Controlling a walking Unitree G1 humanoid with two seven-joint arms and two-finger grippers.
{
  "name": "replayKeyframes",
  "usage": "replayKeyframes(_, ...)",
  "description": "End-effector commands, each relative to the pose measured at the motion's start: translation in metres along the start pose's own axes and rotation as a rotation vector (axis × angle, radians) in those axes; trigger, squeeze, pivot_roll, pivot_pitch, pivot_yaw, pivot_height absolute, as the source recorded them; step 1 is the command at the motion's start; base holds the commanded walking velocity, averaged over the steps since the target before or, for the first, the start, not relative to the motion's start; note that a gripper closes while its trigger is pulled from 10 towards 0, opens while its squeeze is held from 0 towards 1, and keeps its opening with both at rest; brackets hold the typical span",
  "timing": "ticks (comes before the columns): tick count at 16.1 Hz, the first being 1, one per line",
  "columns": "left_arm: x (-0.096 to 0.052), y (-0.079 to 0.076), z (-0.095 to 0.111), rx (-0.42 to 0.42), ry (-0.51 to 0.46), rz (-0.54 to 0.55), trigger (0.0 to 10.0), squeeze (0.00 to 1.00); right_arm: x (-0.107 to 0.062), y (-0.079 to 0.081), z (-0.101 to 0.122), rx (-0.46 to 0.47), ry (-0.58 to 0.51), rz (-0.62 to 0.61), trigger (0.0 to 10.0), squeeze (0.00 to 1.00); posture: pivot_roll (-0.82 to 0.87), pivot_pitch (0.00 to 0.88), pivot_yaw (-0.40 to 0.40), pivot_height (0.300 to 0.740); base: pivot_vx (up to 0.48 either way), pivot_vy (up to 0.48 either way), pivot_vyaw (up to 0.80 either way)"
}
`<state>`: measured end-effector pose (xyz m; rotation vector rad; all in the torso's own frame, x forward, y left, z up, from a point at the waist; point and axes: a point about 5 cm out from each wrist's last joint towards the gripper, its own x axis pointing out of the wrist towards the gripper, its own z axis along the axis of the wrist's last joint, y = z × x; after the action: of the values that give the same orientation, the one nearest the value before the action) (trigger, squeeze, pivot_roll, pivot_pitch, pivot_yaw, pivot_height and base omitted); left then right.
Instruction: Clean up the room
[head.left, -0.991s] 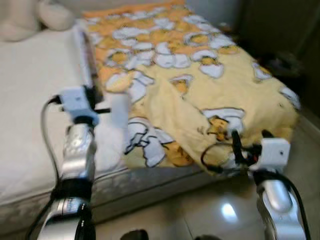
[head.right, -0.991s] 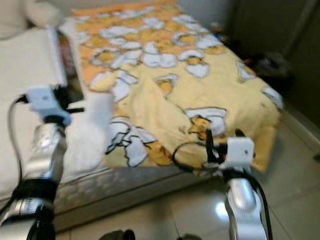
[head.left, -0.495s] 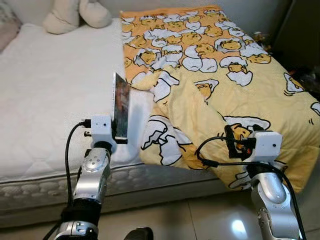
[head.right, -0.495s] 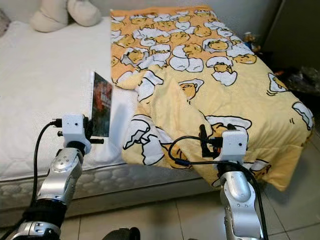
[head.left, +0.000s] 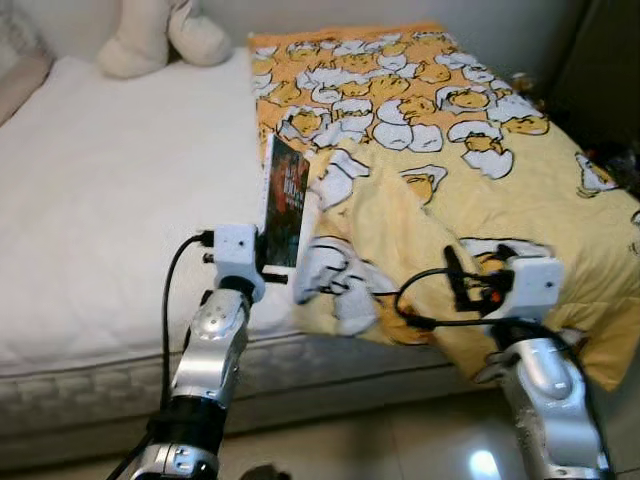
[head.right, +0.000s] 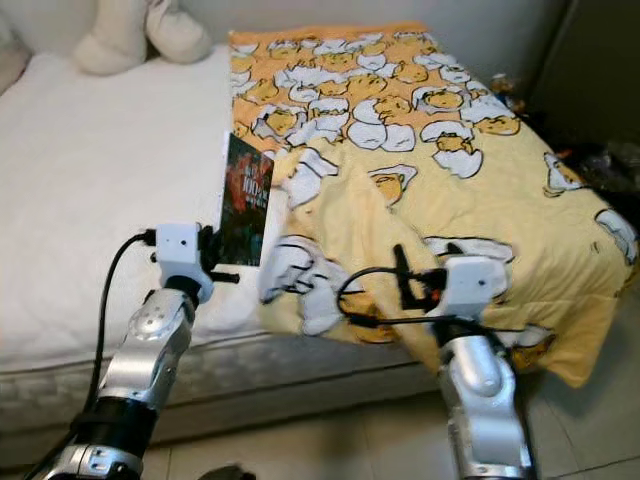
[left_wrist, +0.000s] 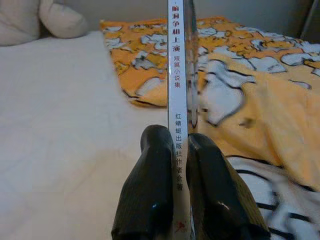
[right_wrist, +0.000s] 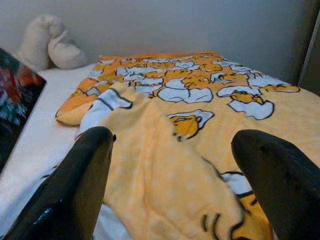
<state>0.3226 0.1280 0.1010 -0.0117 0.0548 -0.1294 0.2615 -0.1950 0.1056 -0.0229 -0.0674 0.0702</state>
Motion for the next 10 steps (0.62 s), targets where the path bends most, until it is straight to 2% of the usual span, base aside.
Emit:
replayKeyframes(1,0.001,0.013,0.003,-0.002,-0.008,0.054,10.0,0.00,0.005,0.010,0.000,0.029,-0.001,0.043,10.0,0.00,-0.12,0.000,0.055,0.740,0.000,0.480,0.43)
replayKeyframes(5,0.007,0.010,0.003,-0.009,0.003,0.056,10.0,0.00,0.008,0.012,0.000,0.037,-0.006,0.055,10.0,0.00,-0.12,0.000,0.054,0.740,0.000,0.480,0.43)
replayKeyframes(8,0.010,0.010,0.004,0.012,0.002,0.063,10.0,0.00,0.007,0.012,-0.001,0.040,-0.007,0.058,10.0,0.00,-0.13,0.000,0.052,0.740,0.000,0.000,0.43)
replayKeyframes(10,0.011,0.011,0.003,0.016,0.004,0.047,10.0,0.00,0.006,0.011,-0.003,0.009,0.011,0.043,10.0,0.00,-0.13,0.000,0.052,0.740,0.000,0.000,0.48)
